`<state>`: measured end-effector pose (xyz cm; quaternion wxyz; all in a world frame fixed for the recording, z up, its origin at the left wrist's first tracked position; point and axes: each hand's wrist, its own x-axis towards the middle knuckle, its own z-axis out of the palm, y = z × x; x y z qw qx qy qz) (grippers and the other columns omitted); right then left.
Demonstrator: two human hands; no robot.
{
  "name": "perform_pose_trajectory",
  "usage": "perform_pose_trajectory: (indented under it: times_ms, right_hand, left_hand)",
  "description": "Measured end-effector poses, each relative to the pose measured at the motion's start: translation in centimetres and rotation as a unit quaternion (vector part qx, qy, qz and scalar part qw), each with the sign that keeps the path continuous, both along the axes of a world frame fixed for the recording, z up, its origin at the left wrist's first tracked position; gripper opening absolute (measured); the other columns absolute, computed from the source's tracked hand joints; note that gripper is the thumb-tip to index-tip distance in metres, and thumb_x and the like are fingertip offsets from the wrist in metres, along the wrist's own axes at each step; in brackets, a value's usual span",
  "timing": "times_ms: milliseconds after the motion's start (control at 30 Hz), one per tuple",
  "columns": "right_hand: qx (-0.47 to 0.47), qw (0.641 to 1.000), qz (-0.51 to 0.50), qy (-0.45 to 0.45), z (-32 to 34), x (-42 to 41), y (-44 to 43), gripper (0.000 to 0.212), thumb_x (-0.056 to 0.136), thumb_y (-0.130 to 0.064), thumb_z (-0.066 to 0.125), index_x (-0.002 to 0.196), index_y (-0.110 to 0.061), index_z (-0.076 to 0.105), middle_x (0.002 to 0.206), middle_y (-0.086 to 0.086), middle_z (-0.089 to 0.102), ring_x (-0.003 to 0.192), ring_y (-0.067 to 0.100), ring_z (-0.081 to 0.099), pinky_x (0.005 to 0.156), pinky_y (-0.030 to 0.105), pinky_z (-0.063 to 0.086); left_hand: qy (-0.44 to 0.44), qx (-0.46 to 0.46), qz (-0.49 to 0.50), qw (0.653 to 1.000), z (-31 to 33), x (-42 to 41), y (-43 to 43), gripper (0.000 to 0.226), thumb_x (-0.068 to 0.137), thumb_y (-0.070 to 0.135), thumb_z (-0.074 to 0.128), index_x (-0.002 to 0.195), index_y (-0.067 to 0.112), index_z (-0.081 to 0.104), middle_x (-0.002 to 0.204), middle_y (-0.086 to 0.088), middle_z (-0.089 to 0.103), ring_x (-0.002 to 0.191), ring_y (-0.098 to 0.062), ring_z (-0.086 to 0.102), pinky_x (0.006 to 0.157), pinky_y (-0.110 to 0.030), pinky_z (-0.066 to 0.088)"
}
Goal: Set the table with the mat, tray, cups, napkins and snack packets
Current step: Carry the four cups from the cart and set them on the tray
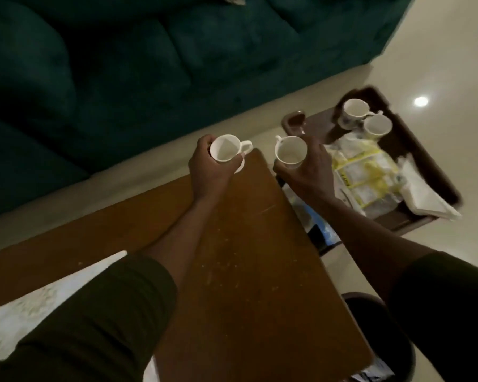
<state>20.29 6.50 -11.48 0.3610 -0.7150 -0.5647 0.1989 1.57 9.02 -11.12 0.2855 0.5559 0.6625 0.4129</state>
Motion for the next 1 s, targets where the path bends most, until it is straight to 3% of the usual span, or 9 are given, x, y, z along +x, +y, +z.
perform_pose_trajectory:
  times_ms: [100, 233, 333, 400, 567, 700, 800, 900, 1000]
  right_hand:
    - [-0.008, 0.998, 0.068, 0.007, 0.8, -7.3, -0.5, 0.064, 0.072, -0.038, 0.077, 0.125, -0.017, 0.048, 0.116, 0.002, 0.057, 0.098, 0.013, 0.051, 0.080, 0.031, 0.050]
    - [0.007, 0.987, 0.159, -0.003, 1.2, -18.0, -2.7, 0.061, 0.073, -0.037, 0.078, 0.124, -0.016, 0.051, 0.112, -0.001, 0.058, 0.097, 0.016, 0.055, 0.071, 0.018, 0.042]
    - [-0.007, 0.981, 0.196, 0.010, 1.1, -24.9, -4.6, 0.063, 0.073, -0.033, 0.079, 0.126, -0.013, 0.051, 0.120, 0.005, 0.060, 0.103, 0.021, 0.057, 0.079, 0.033, 0.052]
    - [-0.008, 0.973, 0.230, 0.007, 0.6, -30.6, -6.6, 0.066, 0.071, -0.029, 0.081, 0.127, -0.010, 0.052, 0.120, 0.009, 0.062, 0.103, 0.024, 0.059, 0.079, 0.036, 0.052]
    - [-0.014, 0.951, 0.308, -0.003, -0.4, -42.9, -12.1, 0.064, 0.067, -0.031, 0.083, 0.120, -0.007, 0.056, 0.113, 0.010, 0.063, 0.096, 0.023, 0.059, 0.070, 0.025, 0.042]
    - [-0.016, 0.932, 0.361, -0.007, -0.6, -51.1, -16.1, 0.063, 0.066, -0.032, 0.083, 0.120, -0.010, 0.057, 0.112, 0.007, 0.064, 0.090, 0.009, 0.049, 0.061, 0.003, 0.029]
    - [-0.029, 0.919, 0.393, -0.018, -0.8, -56.1, -19.0, 0.068, 0.067, -0.034, 0.083, 0.124, -0.011, 0.055, 0.117, 0.007, 0.061, 0.097, 0.014, 0.054, 0.066, 0.008, 0.033]
    - [-0.030, 0.908, 0.417, -0.013, -1.2, -60.7, -21.6, 0.071, 0.068, -0.033, 0.084, 0.128, -0.011, 0.053, 0.122, 0.008, 0.060, 0.105, 0.018, 0.056, 0.073, 0.019, 0.040]
    - [-0.031, 0.901, 0.433, -0.023, -1.7, -64.9, -23.4, 0.069, 0.068, -0.041, 0.082, 0.126, -0.014, 0.056, 0.121, 0.005, 0.062, 0.105, 0.018, 0.059, 0.072, 0.020, 0.043]
  left_hand:
    - [0.009, -0.010, 0.043, 0.999, 0.7, -8.0, -2.3, 0.070, 0.068, 0.037, 0.085, 0.127, 0.020, 0.052, 0.120, 0.006, 0.060, 0.101, -0.010, 0.056, 0.079, -0.022, 0.049]
    - [0.013, -0.029, 0.105, 0.994, 0.3, -18.9, -7.7, 0.070, 0.070, 0.029, 0.085, 0.132, 0.022, 0.051, 0.130, 0.002, 0.059, 0.107, -0.008, 0.053, 0.087, -0.026, 0.048]
    - [0.008, -0.059, 0.141, 0.988, -0.8, -25.7, -12.4, 0.064, 0.071, 0.029, 0.085, 0.127, 0.024, 0.055, 0.124, 0.003, 0.062, 0.108, -0.012, 0.057, 0.087, -0.029, 0.051]
    - [0.021, -0.069, 0.176, 0.982, -1.3, -31.6, -16.5, 0.062, 0.071, 0.032, 0.084, 0.127, 0.024, 0.056, 0.122, 0.004, 0.063, 0.107, -0.012, 0.058, 0.083, -0.026, 0.050]
    - [0.082, -0.085, 0.292, 0.949, -1.7, -44.4, -25.7, 0.062, 0.070, 0.032, 0.084, 0.125, 0.018, 0.059, 0.118, 0.000, 0.068, 0.102, -0.010, 0.059, 0.081, -0.023, 0.047]
    - [0.080, -0.095, 0.362, 0.924, -1.8, -51.8, -31.9, 0.059, 0.066, 0.027, 0.087, 0.118, 0.015, 0.060, 0.113, -0.002, 0.068, 0.103, -0.019, 0.062, 0.081, -0.024, 0.044]
    - [0.094, -0.106, 0.396, 0.907, -2.0, -56.0, -36.1, 0.064, 0.063, 0.028, 0.089, 0.118, 0.015, 0.060, 0.115, -0.002, 0.068, 0.103, -0.017, 0.061, 0.082, -0.020, 0.040]
    - [0.094, -0.097, 0.429, 0.893, -2.6, -59.5, -39.5, 0.066, 0.063, 0.028, 0.088, 0.122, 0.014, 0.059, 0.113, 0.002, 0.065, 0.102, -0.016, 0.059, 0.083, -0.026, 0.045]
    - [0.062, -0.112, 0.459, 0.879, -3.1, -62.7, -41.4, 0.066, 0.067, 0.033, 0.086, 0.123, 0.013, 0.058, 0.120, -0.008, 0.064, 0.103, -0.018, 0.057, 0.080, -0.029, 0.045]
